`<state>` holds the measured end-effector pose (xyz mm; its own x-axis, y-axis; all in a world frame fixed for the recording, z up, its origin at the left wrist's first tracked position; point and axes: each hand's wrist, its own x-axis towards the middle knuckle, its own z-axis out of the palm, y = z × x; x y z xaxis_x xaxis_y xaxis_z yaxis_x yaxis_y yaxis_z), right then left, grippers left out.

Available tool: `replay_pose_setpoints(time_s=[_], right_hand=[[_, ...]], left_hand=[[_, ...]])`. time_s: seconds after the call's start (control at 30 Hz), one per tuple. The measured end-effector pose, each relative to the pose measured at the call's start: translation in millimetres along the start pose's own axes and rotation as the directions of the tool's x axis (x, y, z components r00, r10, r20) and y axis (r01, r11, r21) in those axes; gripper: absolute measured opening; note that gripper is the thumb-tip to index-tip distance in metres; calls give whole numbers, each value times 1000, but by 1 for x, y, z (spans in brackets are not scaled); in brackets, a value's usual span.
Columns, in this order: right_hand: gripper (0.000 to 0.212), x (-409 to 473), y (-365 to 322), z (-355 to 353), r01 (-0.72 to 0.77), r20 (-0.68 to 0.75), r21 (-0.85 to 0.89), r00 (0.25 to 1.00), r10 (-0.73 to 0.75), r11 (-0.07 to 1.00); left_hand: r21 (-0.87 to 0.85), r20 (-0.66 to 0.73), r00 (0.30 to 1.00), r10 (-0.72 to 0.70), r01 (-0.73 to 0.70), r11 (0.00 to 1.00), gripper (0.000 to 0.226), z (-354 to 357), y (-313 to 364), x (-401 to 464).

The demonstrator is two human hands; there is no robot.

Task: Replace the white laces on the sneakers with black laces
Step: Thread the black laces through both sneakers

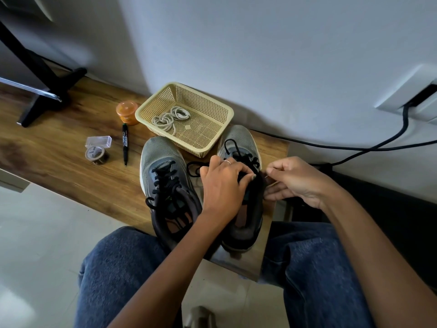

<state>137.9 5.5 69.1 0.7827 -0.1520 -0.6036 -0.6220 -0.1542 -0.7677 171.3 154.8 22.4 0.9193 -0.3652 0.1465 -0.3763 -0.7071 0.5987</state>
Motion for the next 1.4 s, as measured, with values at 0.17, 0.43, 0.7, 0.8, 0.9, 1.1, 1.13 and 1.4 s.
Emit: replay_pose_setpoints(time_s=[0.17, 0.43, 0.7, 0.8, 0.9, 1.1, 1.13, 1.4], right_hand=[[13, 3, -1, 3, 30, -24, -48, 999, -31, 998], [16, 7, -2, 7, 63, -195, -112, 977, -84, 992], [22, 7, 2, 2, 178, -423, -228, 867, -262, 957], [26, 4, 1, 2, 192, -409, -113, 885, -222, 975], [26, 0, -1, 2, 184, -383, -11, 907, -174, 983], [27, -4, -7, -4, 218, -438, 57, 882, -172, 974], [27, -4, -7, -4, 240, -480, 70, 859, -178, 968], [27, -25, -23, 4, 631, -705, 125, 600, -379, 766]], left_hand=[[-10, -13, 1000, -3, 2, 1000, 10, 0, 2, -1], [76, -4, 1000, 30, -30, 997, 20, -4, -3, 0], [48, -104, 995, 9, -4, 999, 51, -10, -1, 2], [24, -185, 975, -119, 126, 992, 48, -14, -4, 4], [7, -100, 970, -221, 223, 975, 39, -17, -7, 2], [40, 14, 958, -288, 287, 957, 24, -22, -5, 3], [39, 15, 958, -288, 287, 957, 23, -22, -4, 4], [47, 1, 968, -249, 249, 967, 19, -20, -3, 2]])
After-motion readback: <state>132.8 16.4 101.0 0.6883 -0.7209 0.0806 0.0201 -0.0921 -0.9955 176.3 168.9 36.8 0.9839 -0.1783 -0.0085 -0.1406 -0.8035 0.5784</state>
